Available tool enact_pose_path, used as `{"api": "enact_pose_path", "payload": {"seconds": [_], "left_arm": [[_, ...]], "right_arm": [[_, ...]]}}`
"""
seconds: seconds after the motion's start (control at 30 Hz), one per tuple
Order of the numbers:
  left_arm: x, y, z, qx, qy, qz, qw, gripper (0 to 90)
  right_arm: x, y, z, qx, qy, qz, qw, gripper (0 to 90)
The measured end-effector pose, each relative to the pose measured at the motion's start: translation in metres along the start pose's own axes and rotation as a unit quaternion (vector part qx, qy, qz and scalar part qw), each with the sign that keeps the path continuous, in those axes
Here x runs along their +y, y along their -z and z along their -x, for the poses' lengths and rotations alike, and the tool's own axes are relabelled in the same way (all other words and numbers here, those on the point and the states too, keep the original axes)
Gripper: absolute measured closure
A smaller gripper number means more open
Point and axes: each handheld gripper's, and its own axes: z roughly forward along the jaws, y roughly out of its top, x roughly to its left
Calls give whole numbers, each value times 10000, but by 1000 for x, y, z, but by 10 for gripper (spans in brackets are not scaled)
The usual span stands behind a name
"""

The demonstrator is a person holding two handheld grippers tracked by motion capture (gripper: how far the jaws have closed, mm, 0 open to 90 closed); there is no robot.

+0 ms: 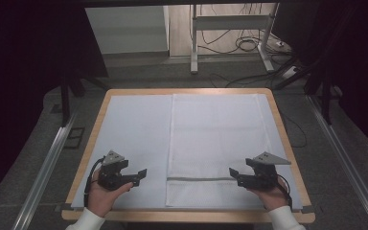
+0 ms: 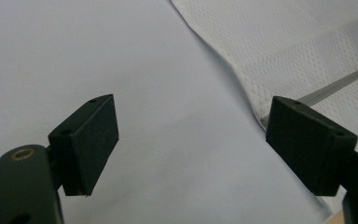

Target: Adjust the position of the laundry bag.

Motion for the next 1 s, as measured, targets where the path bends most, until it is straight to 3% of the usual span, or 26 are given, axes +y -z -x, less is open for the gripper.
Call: {"api": "enact_pose_path", "payload": {"seconds": [0.53, 0.73, 1.0], "left_arm": [[11, -5, 16, -84, -21, -86, 9999, 182], [21, -15, 25, -132, -180, -96, 9997, 180], [31, -25, 36, -222, -198, -104, 9995, 178]], "right_arm": [[-2, 0, -1, -1, -16, -27, 10000, 211], [-2, -1, 0, -59, -37, -36, 10000, 210], [-2, 0, 1, -77, 19, -33, 10000, 207]]}}
